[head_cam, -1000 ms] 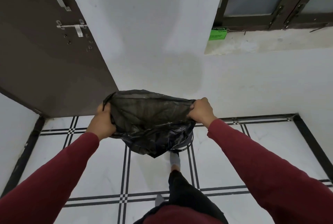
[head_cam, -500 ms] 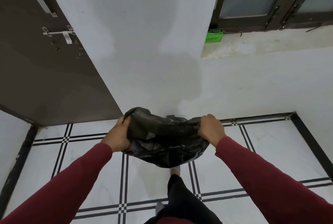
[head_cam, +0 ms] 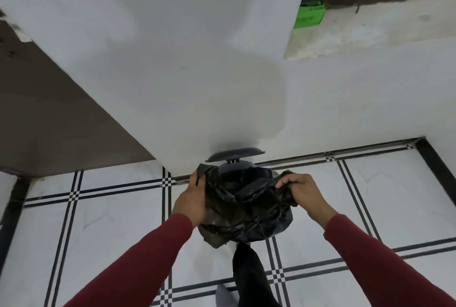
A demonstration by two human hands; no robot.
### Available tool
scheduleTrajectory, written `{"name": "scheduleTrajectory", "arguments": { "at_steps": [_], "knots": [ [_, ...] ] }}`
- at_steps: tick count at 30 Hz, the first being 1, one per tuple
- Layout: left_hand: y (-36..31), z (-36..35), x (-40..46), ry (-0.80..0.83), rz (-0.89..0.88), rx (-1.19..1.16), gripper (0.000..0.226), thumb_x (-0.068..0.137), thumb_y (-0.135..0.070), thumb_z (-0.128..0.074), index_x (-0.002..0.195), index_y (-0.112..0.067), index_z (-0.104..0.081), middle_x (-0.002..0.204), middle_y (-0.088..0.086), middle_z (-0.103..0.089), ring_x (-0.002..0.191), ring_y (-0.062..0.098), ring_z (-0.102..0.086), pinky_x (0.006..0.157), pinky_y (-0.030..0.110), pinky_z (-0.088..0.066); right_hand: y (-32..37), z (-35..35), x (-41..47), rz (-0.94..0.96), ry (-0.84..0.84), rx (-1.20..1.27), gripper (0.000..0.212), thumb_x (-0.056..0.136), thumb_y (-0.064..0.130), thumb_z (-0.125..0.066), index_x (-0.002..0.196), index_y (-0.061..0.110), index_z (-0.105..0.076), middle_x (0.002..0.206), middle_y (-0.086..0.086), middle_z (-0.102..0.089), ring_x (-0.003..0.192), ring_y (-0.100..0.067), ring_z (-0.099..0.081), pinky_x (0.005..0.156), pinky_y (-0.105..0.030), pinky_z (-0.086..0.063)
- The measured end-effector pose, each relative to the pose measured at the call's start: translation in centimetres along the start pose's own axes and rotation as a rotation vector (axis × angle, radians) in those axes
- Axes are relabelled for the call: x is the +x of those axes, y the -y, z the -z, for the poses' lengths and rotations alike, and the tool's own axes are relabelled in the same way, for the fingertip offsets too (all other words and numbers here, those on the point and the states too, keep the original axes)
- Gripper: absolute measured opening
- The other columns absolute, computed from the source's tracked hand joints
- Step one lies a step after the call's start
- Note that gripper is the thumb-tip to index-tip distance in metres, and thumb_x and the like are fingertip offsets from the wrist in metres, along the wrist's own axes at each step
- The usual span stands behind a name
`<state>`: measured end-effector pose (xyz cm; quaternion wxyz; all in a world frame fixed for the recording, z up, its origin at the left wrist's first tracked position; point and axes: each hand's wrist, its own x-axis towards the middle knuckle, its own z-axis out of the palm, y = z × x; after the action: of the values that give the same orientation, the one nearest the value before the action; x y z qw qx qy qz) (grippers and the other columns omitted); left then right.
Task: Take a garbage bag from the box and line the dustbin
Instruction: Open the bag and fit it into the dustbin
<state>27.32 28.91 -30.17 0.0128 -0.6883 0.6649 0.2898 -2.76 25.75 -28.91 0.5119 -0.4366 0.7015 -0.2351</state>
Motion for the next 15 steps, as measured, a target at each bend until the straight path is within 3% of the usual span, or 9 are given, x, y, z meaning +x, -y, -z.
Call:
{"name": "scheduleTrajectory", "arguments": {
  "at_steps": [2,3,5,7,9,11,13,15],
  "knots": [
    [1.0,-2.7,3.1,-0.072,0.01,0.007,0.091,0.085,-0.018,-0.069,0.162,-0.021,-0.02,0.171,0.005,-0.005,0.087,0.034,-0.07,0.079,0.043,-0.058,-2.4,-0.7,3.8,0.005,-0.063,-0.08,0.053,0.08,-0.013,-0.038,0.086,0.018,-0.082,0.093,-0.003,-0.072,0.073,-0.024,-0.067,0.049,-0.029,-0.055],
    [1.6,-3.9,4.2,-0.085,0.024,0.02,0.09,0.085,-0.016,-0.069,0.162,-0.02,-0.021,0.171,0.005,-0.005,0.084,0.033,-0.069,0.077,0.043,-0.058,-3.6,-1.1,5.5,0.008,-0.104,-0.125,0.047,0.082,-0.008,-0.044,0.098,0.018,-0.081,0.107,-0.003,-0.069,0.086,-0.026,-0.07,0.062,-0.035,-0.062],
    [3.1,-6.9,6.4,-0.106,0.046,0.053,0.091,0.081,-0.013,-0.071,0.16,-0.018,-0.025,0.171,0.006,-0.004,0.081,0.032,-0.067,0.071,0.043,-0.059,-6.3,-2.1,8.9,0.018,-0.142,-0.2,0.037,0.08,0.009,-0.065,0.115,0.018,-0.075,0.125,-0.005,-0.06,0.101,-0.026,-0.069,0.091,-0.044,-0.06],
    [4.6,-9.8,7.7,-0.123,0.056,0.068,0.101,0.071,-0.011,-0.082,0.157,-0.016,-0.028,0.17,0.007,-0.005,0.081,0.03,-0.063,0.066,0.043,-0.059,-8.7,-3.3,10.9,0.053,-0.154,-0.306,0.057,0.072,0.016,-0.077,0.128,0.018,-0.066,0.136,-0.006,-0.049,0.108,-0.025,-0.065,0.103,-0.04,-0.052],
    [6.0,-12.5,8.4,-0.13,0.064,0.077,0.111,0.062,-0.012,-0.09,0.155,-0.015,-0.03,0.169,0.008,-0.007,0.084,0.028,-0.061,0.063,0.043,-0.06,-11.0,-4.7,11.8,0.158,-0.171,-0.441,0.07,0.073,0.014,-0.077,0.139,0.018,-0.054,0.146,-0.005,-0.038,0.1,-0.028,-0.064,0.095,-0.039,-0.053],
    [7.8,-15.7,9.3,-0.116,0.052,0.128,0.11,0.065,-0.006,-0.088,0.157,-0.017,-0.028,0.167,0.007,-0.01,0.086,0.026,-0.06,0.06,0.038,-0.06,-14.2,-6.5,12.8,0.267,-0.137,-0.619,0.069,0.076,0.013,-0.074,0.14,0.015,-0.047,0.152,-0.002,-0.029,0.08,-0.032,-0.066,0.076,-0.043,-0.058],
    [9.3,-18.4,10.6,-0.021,0.03,0.203,0.127,0.065,-0.015,-0.092,0.162,-0.021,-0.011,0.165,0.005,-0.009,0.085,0.022,-0.061,0.064,0.034,-0.059,-17.4,-8.2,14.1,0.271,0.001,-0.865,0.065,0.076,0.009,-0.072,0.136,0.014,-0.048,0.158,0.0,-0.022,0.069,-0.034,-0.068,0.064,-0.042,-0.058],
    [10.7,-20.7,12.3,0.098,-0.027,0.251,0.141,0.063,-0.029,-0.095,0.164,-0.023,0.003,0.165,0.005,-0.006,0.084,0.023,-0.065,0.07,0.035,-0.06,-20.4,-9.4,16.2,0.203,0.177,-1.049,0.061,0.078,0.008,-0.068,0.135,0.014,-0.048,0.156,0.001,-0.024,0.074,-0.033,-0.069,0.065,-0.041,-0.058]
  ]
}}
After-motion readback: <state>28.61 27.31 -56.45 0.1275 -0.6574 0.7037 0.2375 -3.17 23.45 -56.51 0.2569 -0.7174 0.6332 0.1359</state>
